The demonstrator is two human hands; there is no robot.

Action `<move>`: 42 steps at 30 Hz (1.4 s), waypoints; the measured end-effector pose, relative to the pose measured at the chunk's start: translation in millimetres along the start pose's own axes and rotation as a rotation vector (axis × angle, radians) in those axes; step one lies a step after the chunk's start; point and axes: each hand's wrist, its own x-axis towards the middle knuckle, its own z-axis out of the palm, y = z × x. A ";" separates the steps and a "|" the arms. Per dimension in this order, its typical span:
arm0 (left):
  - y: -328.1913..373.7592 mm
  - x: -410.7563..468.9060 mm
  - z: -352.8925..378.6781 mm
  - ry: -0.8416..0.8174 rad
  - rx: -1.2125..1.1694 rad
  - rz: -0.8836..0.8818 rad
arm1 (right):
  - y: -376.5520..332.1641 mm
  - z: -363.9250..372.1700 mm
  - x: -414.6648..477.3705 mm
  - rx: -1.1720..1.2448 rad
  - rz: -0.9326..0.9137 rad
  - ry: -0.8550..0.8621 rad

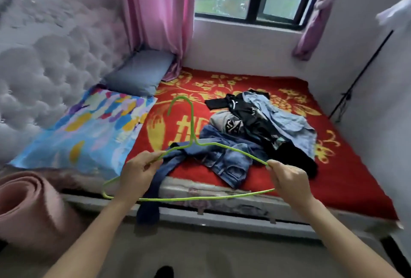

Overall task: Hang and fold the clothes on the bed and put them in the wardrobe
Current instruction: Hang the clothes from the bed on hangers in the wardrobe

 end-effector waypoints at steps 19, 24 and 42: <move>-44.6 152.4 159.5 -0.471 -0.346 -0.065 | 42.7 25.1 -15.2 -0.430 0.447 -0.452; -24.3 152.2 211.5 -0.568 -0.315 -0.058 | 75.3 18.5 -47.5 -0.452 0.524 -0.478; 67.2 221.7 367.9 -0.300 -0.138 -0.009 | 325.8 72.7 -42.3 -0.342 0.466 -0.619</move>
